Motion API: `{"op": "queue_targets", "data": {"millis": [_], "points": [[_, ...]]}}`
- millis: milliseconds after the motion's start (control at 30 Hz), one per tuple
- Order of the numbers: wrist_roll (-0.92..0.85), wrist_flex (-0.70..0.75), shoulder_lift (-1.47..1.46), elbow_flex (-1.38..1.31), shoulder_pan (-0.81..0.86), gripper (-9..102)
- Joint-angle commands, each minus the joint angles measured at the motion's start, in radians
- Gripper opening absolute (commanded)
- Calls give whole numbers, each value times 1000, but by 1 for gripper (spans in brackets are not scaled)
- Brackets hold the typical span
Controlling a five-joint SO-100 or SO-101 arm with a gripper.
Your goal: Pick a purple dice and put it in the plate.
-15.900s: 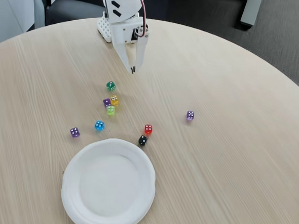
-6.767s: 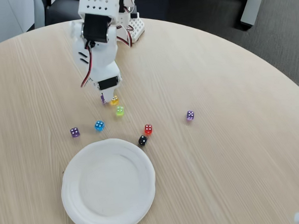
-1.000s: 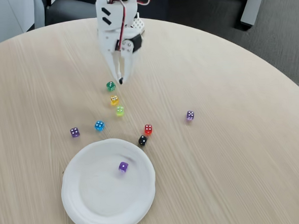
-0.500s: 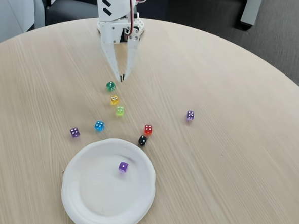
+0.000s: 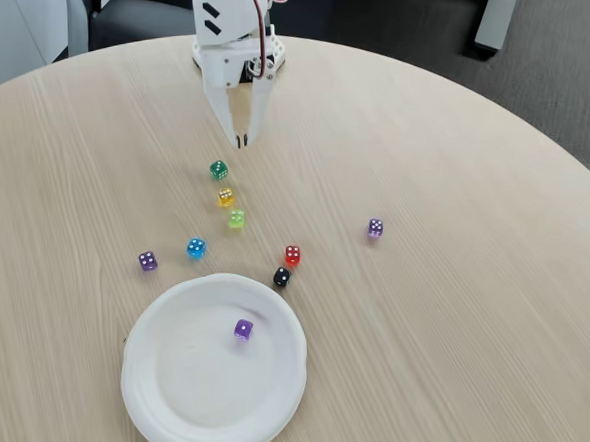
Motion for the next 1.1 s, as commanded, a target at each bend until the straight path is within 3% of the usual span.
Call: {"op": "queue_targets", "data": {"millis": [0, 67, 1067], "points": [[58, 3, 9, -5, 6, 1], [117, 3, 9, -5, 6, 1], [118, 3, 9, -5, 5, 1]]}}
